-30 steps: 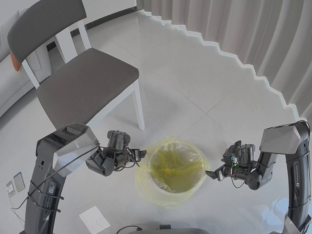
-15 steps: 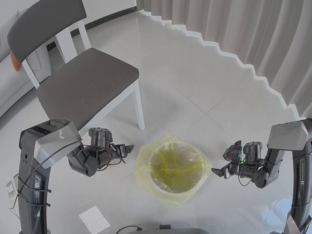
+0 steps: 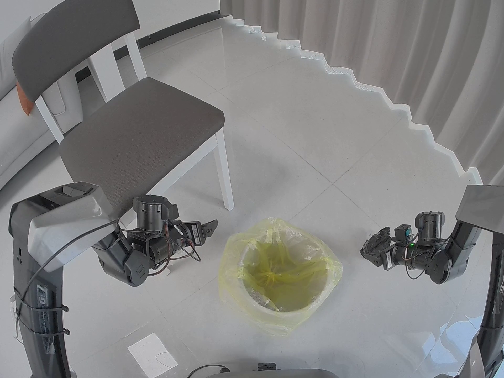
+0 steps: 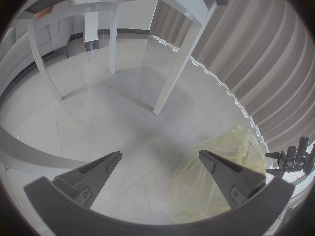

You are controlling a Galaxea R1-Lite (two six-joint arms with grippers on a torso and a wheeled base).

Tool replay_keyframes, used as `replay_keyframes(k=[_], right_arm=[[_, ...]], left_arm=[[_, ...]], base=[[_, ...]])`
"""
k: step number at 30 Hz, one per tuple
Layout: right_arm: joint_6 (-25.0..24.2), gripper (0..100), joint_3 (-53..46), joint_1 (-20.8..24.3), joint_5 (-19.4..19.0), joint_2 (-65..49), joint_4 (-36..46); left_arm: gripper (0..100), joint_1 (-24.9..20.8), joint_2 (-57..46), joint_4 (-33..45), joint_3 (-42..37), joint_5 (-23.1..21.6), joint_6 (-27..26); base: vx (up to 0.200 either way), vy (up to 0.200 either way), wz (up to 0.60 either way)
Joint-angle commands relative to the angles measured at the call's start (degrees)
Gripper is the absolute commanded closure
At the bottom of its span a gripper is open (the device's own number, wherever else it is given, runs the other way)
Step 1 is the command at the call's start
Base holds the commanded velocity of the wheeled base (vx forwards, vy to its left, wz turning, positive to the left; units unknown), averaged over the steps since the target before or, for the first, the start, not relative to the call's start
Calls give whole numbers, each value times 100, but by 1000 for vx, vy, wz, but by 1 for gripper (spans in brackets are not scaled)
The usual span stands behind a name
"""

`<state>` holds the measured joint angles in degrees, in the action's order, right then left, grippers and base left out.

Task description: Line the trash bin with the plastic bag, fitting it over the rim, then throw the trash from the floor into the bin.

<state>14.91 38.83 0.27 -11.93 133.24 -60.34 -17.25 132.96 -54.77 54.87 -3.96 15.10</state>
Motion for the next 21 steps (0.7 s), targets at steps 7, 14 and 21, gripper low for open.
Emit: replay_keyframes(k=[7,14,21], right_arm=[[135,0,916,-563,-2,105,717],[179,0,1408,-677,7,351,1086],[179,0,1681,-748,7,501,1332]], left_arm=[[0,-173,-587,-34,-706,-412,-588],[0,-147,-781,-174,-890,-465,-614],[0,-130,-1000,-341,-1216,-395,-614]], base=[[0,0,0],[0,0,0],[0,0,0]])
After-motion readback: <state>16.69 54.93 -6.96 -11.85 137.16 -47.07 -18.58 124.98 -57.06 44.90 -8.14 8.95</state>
